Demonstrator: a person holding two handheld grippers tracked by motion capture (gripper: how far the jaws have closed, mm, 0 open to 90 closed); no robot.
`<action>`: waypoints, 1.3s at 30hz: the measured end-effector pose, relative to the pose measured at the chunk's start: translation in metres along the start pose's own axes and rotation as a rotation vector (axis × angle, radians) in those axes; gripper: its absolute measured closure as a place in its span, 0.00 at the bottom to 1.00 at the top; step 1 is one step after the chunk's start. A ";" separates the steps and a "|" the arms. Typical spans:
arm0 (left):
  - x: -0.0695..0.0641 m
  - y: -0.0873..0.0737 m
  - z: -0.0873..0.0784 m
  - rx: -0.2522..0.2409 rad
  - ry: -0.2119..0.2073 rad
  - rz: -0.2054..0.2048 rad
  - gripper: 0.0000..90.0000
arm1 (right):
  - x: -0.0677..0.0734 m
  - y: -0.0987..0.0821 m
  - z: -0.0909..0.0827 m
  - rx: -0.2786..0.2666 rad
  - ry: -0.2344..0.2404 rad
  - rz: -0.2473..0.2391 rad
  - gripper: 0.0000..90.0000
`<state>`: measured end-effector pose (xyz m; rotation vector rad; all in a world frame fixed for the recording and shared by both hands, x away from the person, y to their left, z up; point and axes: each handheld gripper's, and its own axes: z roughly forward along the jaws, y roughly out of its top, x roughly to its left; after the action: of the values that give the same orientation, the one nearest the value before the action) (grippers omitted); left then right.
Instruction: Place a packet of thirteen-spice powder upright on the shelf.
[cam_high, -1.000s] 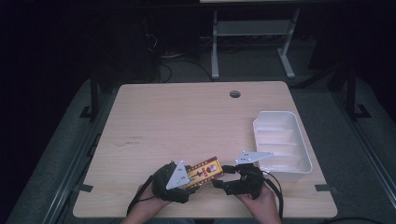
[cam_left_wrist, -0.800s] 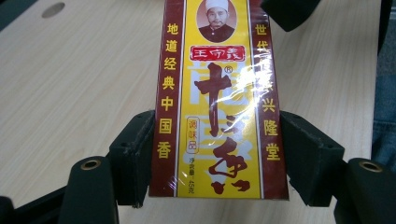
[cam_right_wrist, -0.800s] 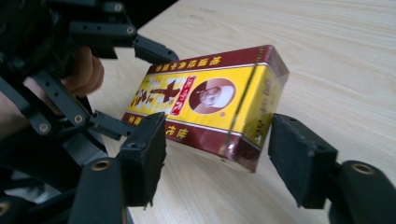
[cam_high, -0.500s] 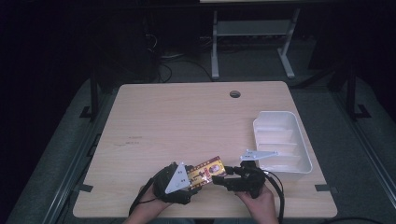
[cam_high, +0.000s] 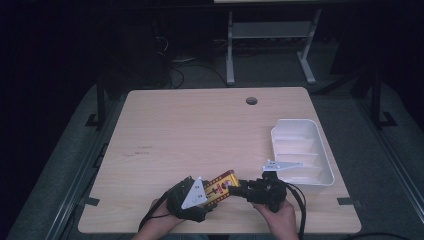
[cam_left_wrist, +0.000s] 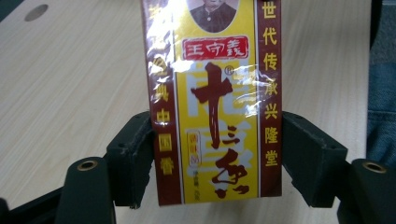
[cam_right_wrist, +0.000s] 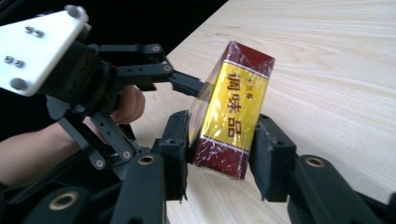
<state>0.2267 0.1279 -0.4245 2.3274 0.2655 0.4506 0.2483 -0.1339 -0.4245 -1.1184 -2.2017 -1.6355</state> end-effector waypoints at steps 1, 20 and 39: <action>0.000 0.000 0.000 0.000 0.000 0.000 0.32 | 0.000 0.000 0.000 0.000 0.000 0.000 0.69; 0.017 -0.005 -0.005 -0.067 -0.264 -0.106 0.56 | 0.045 0.018 -0.001 0.159 -0.018 -0.453 0.76; 0.018 -0.003 -0.005 -0.011 -0.365 -0.050 0.74 | 0.058 0.039 0.016 0.353 0.059 -0.663 0.64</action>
<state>0.2415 0.1388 -0.4188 2.3334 0.1434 -0.0009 0.2376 -0.0891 -0.3695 -0.2480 -2.8506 -1.3377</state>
